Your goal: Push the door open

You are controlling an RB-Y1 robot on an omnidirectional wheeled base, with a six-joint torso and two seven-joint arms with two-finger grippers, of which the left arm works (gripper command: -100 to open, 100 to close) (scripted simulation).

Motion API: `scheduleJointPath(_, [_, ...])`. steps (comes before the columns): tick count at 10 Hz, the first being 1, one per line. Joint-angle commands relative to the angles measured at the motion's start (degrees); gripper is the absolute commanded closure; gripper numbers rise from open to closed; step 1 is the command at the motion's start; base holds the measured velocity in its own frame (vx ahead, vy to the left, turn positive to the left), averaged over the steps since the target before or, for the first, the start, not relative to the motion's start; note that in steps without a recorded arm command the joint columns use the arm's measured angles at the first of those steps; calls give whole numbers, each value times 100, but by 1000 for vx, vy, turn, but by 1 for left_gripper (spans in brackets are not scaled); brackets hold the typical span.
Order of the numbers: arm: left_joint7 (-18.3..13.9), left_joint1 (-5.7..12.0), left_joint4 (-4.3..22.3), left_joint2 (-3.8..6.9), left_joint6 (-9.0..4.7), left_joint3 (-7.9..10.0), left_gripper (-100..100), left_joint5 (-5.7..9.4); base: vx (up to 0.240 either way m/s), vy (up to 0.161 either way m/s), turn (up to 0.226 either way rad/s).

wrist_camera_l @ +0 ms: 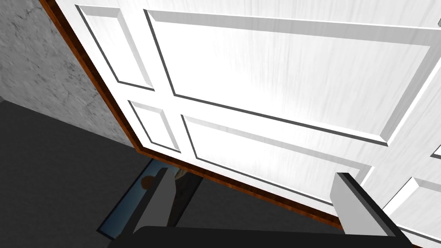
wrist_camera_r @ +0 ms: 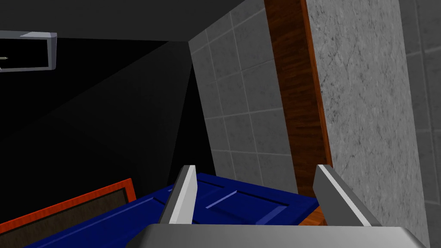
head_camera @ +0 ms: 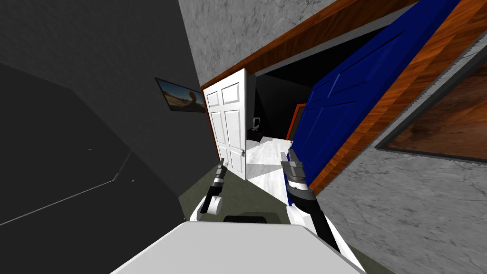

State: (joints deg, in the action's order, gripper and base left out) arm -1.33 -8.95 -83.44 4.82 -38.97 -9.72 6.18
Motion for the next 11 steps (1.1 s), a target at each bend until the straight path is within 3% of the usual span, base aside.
scheduleJointPath(1, [6, 102, 278, -2, -47, -37, -100, 3, 57, 35, -68])
scheduleJointPath(3, [4, 190, 491, 5, -79, -64, -100, 10, 62, 35, -85])
scheduleJointPath(7, [-5, 540, 1261, 23, -202, -171, -100, 36, 67, 43, -103])
scheduleJointPath(9, [-7, 626, 1539, 26, -233, -197, -100, 42, 66, 24, -50])
scheduleJointPath(10, [-7, 626, 1539, 26, -233, -197, -100, 42, 51, 24, -42])
scheduleJointPath(11, [-9, 712, 1739, 28, -263, -224, -100, 48, 45, 24, -92])
